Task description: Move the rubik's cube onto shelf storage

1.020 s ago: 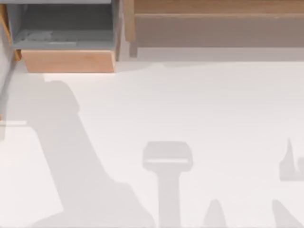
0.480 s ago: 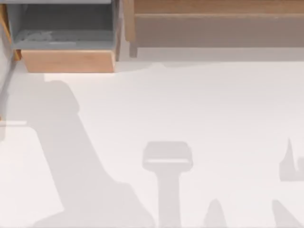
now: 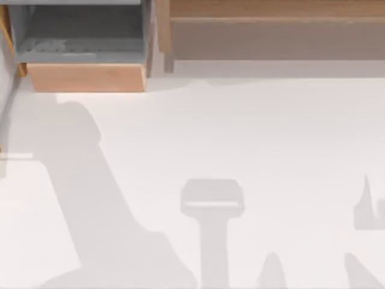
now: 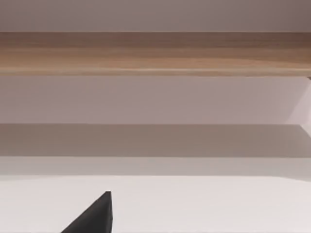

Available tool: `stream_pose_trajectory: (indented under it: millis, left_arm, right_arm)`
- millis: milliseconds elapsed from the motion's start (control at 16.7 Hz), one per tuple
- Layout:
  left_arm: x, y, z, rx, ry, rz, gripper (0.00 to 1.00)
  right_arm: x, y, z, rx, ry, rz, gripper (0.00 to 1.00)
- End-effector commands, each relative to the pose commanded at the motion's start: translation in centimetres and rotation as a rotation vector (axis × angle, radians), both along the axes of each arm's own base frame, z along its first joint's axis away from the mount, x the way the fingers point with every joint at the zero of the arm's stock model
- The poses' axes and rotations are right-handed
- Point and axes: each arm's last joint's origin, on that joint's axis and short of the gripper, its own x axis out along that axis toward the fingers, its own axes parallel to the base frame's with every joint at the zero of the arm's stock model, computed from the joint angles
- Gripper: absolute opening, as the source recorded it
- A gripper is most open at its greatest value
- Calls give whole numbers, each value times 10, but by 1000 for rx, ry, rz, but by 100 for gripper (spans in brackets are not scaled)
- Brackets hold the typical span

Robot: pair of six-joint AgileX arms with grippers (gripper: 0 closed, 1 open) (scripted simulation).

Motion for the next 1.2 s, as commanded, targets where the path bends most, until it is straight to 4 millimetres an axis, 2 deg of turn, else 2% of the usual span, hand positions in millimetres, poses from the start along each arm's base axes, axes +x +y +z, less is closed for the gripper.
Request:
stream_pose_trajectory:
  millis: [360,900,1200]
  left_arm:
    - [-1,0,0,4,7,13,0]
    - [5,-21,5,124,41,222,0]
    - [1,-7,18,49,42,123,0]
  right_arm:
    - [0,0,0,0,0,0,100]
    - [0,0,0,0,0,0,100]
    - [0,0,0,0,0,0,100]
